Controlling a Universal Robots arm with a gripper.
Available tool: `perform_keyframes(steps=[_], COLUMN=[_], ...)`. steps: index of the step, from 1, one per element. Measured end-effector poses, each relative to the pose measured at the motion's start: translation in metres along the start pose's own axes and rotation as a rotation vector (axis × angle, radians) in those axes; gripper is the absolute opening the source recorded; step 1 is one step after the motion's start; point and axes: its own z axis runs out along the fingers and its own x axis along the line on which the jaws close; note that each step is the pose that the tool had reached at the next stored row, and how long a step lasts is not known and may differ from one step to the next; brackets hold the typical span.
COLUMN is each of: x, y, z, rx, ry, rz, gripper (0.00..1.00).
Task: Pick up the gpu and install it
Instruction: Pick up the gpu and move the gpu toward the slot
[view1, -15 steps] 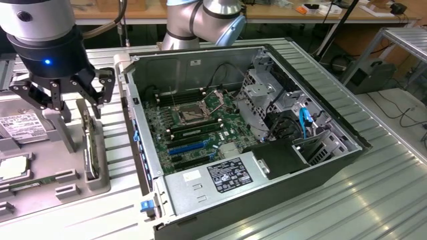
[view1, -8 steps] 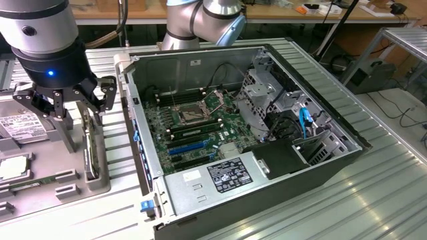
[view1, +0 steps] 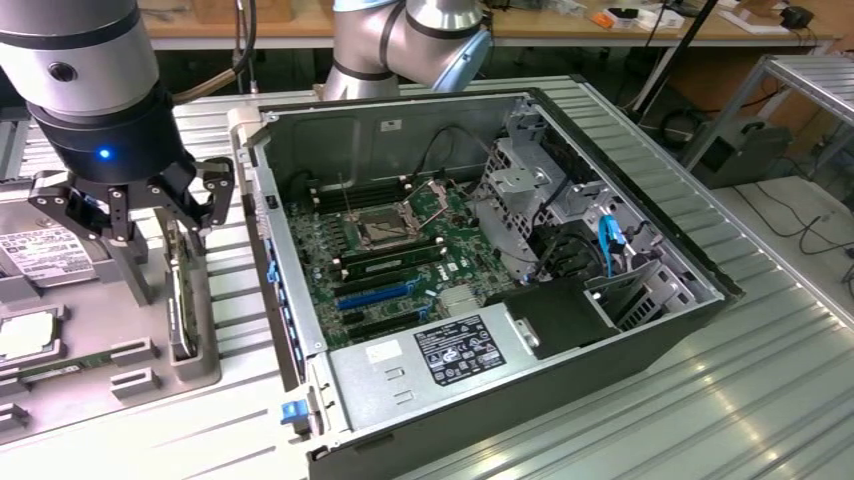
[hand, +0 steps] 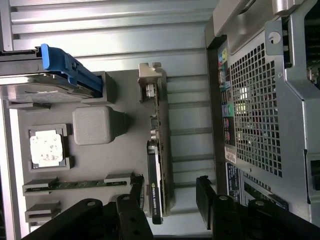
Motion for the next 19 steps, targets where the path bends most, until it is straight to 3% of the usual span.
perform_keyframes(steps=[12, 19], x=[0.001, 0.001], y=[-0.0006, -0.0006], z=[0.0121, 0.0133], rx=[-0.0001, -0.0003], ry=[-0.0001, -0.0004], rz=[0.000, 0.000], gripper=[0.54, 0.54])
